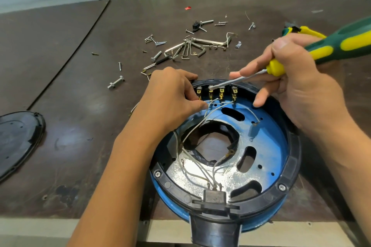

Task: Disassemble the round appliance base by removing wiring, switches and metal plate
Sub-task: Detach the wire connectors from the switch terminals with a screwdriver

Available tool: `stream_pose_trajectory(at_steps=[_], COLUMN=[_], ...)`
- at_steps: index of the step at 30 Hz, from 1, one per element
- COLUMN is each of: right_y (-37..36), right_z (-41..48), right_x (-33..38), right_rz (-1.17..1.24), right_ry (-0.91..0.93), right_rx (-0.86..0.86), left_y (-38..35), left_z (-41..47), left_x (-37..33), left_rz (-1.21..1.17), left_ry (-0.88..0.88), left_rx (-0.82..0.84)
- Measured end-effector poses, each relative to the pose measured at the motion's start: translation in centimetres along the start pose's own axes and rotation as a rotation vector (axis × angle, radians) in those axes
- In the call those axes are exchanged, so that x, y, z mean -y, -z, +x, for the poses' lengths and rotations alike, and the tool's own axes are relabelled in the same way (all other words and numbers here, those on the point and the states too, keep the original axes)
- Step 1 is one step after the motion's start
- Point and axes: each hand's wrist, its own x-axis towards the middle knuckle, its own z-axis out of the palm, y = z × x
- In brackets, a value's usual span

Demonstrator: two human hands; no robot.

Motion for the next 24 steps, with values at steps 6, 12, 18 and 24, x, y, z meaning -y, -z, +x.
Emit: stream_pose_trajectory(at_steps=[6,12,18,24], right_y=[1.8,1.7,1.5,1.4], right_z=[-1.4,-2.1,-2.0,-2.0], right_x=[-0.3,-0.6,-0.4,-0.4], right_rz=[-0.238,-0.316,-0.281,-0.286], right_ry=[0.084,0.150,0.160,0.164], right_rx=[0.082,0.099,0.123,0.136], left_y=[-0.4,-0.9,-0.9,-1.0], left_z=[-0.4,0.0,0.1,0.2], left_x=[-0.3,-0.2,0.1,0.2], left_rz=[-0.023,0.020,0.015,0.026], left_ry=[-0.063,-0.065,-0.083,-0.075], left_rx=[-0.068,0.003,0.040,0.048])
